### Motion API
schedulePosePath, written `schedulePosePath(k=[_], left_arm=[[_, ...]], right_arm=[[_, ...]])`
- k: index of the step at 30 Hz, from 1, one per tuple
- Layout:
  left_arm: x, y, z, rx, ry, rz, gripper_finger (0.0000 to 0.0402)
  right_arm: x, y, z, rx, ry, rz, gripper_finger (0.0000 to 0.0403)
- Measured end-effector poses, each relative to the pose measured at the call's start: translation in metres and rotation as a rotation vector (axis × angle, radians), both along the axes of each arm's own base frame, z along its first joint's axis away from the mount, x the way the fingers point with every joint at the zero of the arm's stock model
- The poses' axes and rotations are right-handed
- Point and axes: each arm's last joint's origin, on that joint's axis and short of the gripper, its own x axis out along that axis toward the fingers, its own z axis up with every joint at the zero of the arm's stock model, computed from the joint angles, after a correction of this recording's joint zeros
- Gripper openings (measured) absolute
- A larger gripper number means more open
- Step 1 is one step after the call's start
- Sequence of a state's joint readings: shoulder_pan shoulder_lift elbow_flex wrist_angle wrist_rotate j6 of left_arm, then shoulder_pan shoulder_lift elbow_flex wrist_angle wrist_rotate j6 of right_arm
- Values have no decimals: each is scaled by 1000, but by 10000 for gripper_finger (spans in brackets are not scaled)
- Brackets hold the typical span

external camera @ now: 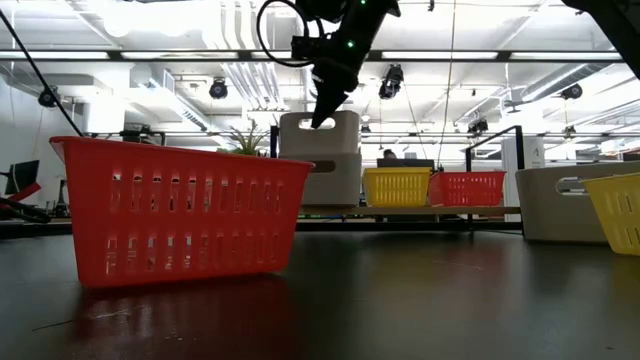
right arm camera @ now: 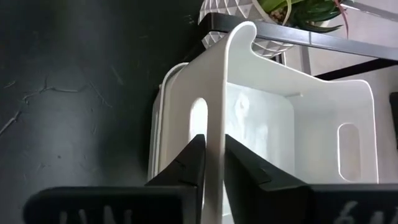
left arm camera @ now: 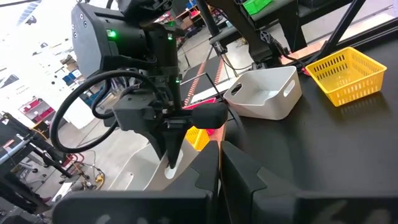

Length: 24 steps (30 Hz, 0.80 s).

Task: Stack baskets on shelf by color
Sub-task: Stack the left gray bin on the gray bin on the shelf

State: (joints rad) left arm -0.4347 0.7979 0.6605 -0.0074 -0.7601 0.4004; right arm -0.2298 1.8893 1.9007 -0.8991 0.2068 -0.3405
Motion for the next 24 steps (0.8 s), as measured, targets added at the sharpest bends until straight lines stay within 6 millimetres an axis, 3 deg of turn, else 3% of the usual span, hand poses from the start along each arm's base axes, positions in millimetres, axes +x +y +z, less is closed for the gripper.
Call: schedulePosePath(k=[11, 19, 24], left_arm=[[0, 0, -3, 3, 6, 0, 0], [0, 0, -3, 3, 8, 0, 0], [0, 0, -3, 3, 8, 0, 0]], right_arm=[[-6, 3, 8, 14, 54, -4, 108], [-14, 10, 30, 63, 63, -40, 111], [-10, 18, 27, 290, 10, 86, 89]])
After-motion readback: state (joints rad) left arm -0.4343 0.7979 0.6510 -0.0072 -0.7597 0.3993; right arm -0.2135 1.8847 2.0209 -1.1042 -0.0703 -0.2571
